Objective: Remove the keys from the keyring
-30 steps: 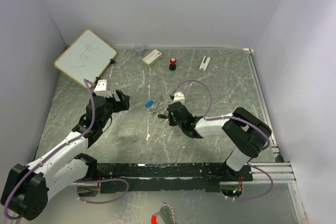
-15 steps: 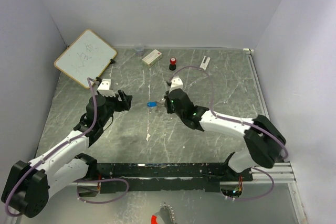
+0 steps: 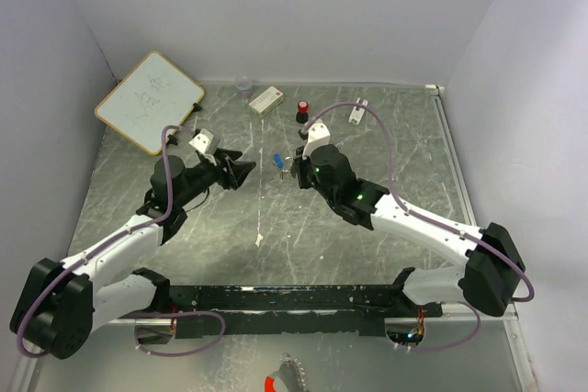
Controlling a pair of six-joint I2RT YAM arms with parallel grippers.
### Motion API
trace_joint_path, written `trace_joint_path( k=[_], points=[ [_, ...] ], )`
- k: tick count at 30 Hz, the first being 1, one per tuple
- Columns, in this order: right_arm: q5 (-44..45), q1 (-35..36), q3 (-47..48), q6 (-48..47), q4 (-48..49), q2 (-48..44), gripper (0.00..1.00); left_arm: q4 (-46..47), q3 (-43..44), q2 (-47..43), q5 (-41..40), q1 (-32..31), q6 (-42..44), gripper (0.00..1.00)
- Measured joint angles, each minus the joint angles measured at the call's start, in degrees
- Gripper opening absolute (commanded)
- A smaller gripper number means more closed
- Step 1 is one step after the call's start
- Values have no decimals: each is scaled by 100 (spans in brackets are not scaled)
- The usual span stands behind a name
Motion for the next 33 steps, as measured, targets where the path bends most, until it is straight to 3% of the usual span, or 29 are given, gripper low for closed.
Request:
trace_joint_path(
  k=[6, 11, 33],
  points=[
    [-144, 24, 0, -83, -136, -83, 0, 857, 63, 372, 960, -63, 11, 60],
    [-234, 46, 0, -131, -238, -153, 0, 1045, 232, 688, 1478, -238, 203, 61],
    [-380, 109, 2, -146, -280, -243, 0, 918, 293, 763, 1502, -525, 476, 63]
  ],
)
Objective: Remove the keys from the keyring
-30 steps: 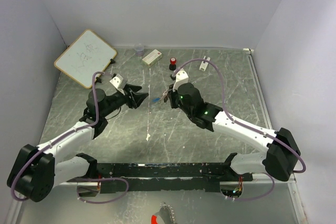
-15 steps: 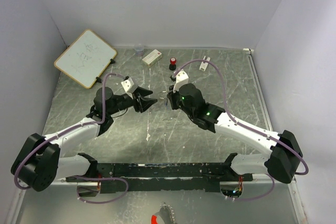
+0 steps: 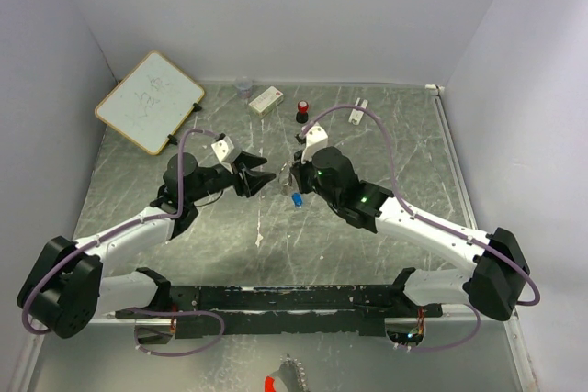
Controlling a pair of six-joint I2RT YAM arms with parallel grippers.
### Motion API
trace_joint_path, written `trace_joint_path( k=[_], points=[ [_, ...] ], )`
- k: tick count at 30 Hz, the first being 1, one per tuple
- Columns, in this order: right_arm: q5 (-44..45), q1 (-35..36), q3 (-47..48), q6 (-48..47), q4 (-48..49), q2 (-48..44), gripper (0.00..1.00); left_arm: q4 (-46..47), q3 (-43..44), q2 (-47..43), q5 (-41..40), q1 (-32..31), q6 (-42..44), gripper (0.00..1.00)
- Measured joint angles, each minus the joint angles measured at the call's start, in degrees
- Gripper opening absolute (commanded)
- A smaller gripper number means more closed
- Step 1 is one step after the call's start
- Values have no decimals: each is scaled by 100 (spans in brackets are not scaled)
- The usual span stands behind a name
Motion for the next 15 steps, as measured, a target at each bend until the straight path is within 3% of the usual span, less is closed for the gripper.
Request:
trace_joint_path(
  k=[15],
  points=[
    [-4, 155, 96, 26, -190, -15, 0, -31, -2, -35, -170, -28, -2, 63]
  ],
)
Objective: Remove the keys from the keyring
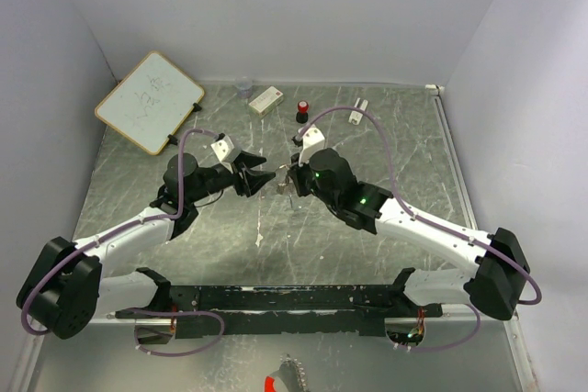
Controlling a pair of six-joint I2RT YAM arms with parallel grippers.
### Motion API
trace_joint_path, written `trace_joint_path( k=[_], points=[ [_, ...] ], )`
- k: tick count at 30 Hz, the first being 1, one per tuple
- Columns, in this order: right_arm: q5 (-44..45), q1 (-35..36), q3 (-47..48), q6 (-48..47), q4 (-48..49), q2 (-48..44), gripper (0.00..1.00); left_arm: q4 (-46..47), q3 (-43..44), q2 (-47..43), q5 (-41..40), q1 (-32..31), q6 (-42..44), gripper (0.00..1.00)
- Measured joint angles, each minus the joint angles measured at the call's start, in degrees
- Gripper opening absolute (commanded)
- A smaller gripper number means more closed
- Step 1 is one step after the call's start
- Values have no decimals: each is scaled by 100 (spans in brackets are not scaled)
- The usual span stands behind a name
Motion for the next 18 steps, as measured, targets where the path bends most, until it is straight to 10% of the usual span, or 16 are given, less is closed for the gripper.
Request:
trace_joint_path(
  k=[18],
  points=[
    [90, 212, 22, -2, -63, -24, 0, 59, 0, 216, -144, -7, 170, 62]
  ],
)
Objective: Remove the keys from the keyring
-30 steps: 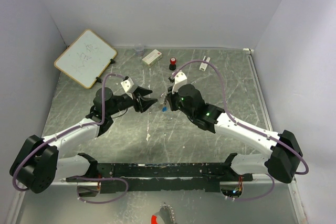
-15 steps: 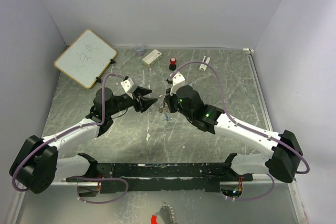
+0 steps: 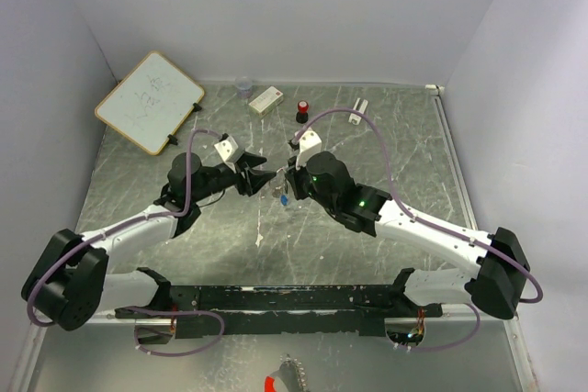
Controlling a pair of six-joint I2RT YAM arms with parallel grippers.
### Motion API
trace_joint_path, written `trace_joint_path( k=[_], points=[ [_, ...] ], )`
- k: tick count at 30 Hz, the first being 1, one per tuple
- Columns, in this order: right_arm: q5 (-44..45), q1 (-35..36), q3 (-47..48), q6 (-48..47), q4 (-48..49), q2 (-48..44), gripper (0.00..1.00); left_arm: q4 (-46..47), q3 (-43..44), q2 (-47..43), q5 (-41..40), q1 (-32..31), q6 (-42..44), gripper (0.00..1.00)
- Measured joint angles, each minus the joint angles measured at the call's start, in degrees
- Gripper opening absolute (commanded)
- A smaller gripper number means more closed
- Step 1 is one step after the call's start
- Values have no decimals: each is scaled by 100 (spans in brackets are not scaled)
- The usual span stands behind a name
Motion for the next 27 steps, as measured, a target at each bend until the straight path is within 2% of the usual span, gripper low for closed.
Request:
trace_joint_path(
  k=[14, 22, 27],
  points=[
    [109, 50, 0, -4, 2, -107, 0, 295, -24, 247, 444, -79, -46, 53],
    [98, 111, 74, -2, -44, -105, 0, 549, -26, 420, 452, -146, -55, 56],
    [46, 151, 212, 0, -166, -105, 0, 577, 0, 581, 450, -173, 79, 53]
  ],
)
